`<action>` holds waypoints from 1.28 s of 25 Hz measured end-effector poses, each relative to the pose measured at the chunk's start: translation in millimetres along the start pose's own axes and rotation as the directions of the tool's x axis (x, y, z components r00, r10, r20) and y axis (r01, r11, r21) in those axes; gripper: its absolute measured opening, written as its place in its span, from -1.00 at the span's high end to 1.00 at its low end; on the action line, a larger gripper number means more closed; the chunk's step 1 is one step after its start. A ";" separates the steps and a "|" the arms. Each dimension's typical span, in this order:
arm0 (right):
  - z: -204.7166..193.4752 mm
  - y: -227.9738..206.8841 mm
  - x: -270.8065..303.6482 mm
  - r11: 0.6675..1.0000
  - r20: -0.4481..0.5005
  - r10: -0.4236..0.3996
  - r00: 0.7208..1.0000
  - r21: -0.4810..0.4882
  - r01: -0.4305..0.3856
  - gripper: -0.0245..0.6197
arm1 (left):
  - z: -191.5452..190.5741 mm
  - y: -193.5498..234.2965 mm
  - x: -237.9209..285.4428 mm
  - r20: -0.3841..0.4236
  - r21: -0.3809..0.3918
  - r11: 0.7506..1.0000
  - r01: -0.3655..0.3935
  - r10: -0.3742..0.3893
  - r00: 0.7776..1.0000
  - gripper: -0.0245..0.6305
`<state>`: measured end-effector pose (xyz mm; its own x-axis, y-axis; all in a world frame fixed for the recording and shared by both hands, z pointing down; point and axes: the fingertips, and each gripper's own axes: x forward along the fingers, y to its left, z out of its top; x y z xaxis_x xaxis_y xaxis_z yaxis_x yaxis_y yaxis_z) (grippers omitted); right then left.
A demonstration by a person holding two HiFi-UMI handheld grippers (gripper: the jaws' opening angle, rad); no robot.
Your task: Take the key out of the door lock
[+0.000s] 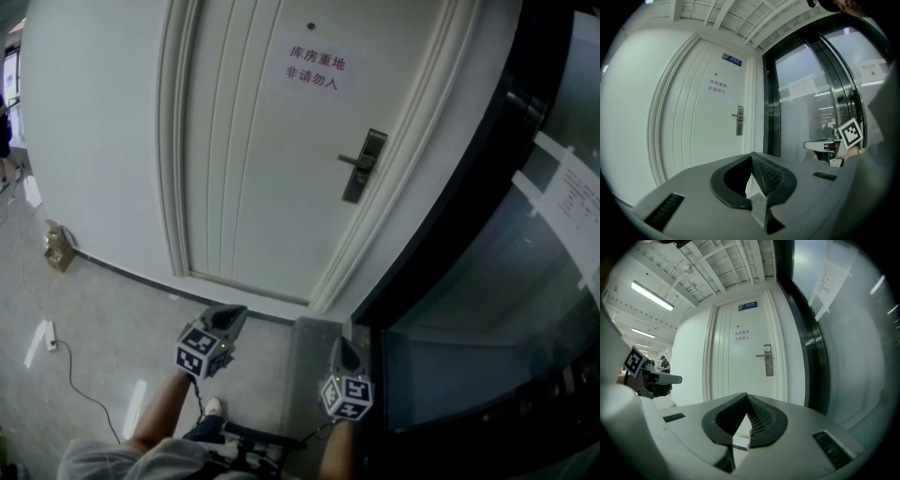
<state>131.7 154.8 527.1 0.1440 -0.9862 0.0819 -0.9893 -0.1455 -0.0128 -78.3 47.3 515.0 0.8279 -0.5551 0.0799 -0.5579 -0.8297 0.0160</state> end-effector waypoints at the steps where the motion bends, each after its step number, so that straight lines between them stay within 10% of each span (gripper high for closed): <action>1: 0.4 -3.4 2.7 1.000 0.001 -0.003 1.000 -0.001 0.003 0.89 | -0.4 0.4 3.8 -0.001 0.000 1.000 0.001 -0.001 1.000 0.95; 32: 45.2 -58.8 204.0 0.997 0.026 -0.079 0.997 0.016 0.079 0.89 | 38.9 126.4 191.4 -0.013 0.015 0.998 0.060 -0.060 0.998 0.95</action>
<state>220.3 -41.4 499.5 0.2227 -0.9732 0.0570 -0.9743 -0.2242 -0.0221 11.8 -166.0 493.6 0.8591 -0.5035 0.0918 -0.5061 -0.8625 0.0056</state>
